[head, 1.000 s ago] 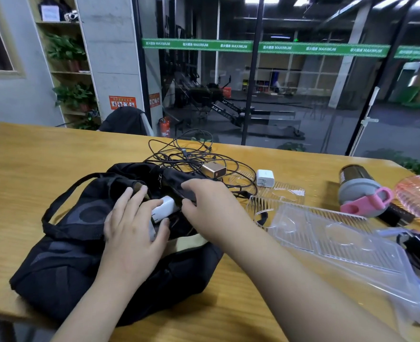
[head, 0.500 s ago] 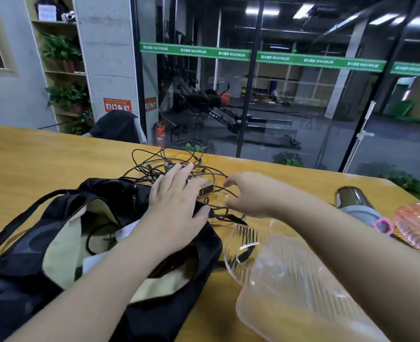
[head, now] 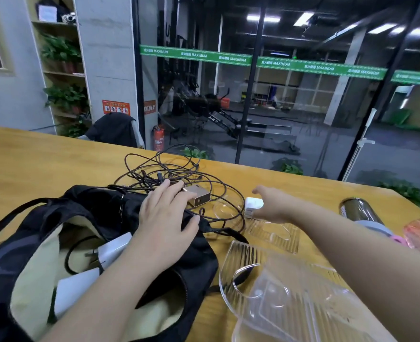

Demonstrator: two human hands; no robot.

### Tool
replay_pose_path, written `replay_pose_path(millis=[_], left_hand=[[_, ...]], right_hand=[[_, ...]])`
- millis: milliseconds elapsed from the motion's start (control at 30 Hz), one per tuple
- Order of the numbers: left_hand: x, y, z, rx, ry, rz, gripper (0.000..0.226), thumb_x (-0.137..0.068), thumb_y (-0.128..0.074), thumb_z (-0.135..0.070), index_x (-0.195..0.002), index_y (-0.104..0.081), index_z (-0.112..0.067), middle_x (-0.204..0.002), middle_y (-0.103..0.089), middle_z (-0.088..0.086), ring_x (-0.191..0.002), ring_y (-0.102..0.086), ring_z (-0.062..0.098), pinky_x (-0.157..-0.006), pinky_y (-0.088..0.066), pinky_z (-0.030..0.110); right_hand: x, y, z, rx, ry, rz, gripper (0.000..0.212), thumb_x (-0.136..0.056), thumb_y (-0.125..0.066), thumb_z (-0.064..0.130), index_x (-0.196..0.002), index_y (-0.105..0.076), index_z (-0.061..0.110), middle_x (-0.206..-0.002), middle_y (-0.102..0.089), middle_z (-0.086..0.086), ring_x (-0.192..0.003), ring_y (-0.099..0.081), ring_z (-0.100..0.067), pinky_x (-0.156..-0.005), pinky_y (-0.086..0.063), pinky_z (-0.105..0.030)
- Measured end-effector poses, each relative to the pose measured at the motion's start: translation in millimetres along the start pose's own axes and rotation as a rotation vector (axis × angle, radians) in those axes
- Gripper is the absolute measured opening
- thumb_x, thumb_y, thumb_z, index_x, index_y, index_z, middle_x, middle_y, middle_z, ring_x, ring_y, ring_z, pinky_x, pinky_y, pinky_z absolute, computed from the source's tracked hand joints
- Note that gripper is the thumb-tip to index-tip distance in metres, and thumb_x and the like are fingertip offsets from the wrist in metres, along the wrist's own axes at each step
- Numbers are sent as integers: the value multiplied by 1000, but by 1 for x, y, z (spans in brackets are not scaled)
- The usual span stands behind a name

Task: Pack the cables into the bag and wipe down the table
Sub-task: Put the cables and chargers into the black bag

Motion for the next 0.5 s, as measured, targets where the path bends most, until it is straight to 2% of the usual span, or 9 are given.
replay_pose_path(millis=[233, 367, 500], left_hand=[[9, -4, 0, 29, -25, -3, 39, -90, -49, -33, -129, -45, -34, -147, -26, -16, -138, 2, 0, -108, 4, 22], [9, -9, 5, 58, -28, -4, 39, -89, -52, -32, -127, -47, -32, -146, -29, -15, -138, 1, 0, -109, 0, 25], [12, -8, 8, 103, -21, -32, 38, -86, -50, -37, -124, -50, -32, -142, -34, -15, -132, 0, -9, -107, -2, 21]], right_hand=[[-27, -13, -10, 87, 2, 46, 73, -86, -63, 31, -146, -24, 17, -149, -31, -9, -129, -40, -29, -102, -40, -39], [-48, -16, -15, 112, -14, 84, 76, -85, -64, 35, -147, -23, 18, -150, -30, -9, -132, -37, -30, -104, -38, -41], [-60, -26, -16, 154, -22, 198, 72, -88, -60, 39, -146, -25, 16, -148, -36, -8, -131, -39, -28, -103, -37, -39]])
Point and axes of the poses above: each hand's wrist, its own x-axis away from the middle knuckle, its own y-axis out of the back of the hand, z = x × y, the point moved 7 cm from there along -x, towards the middle knuckle
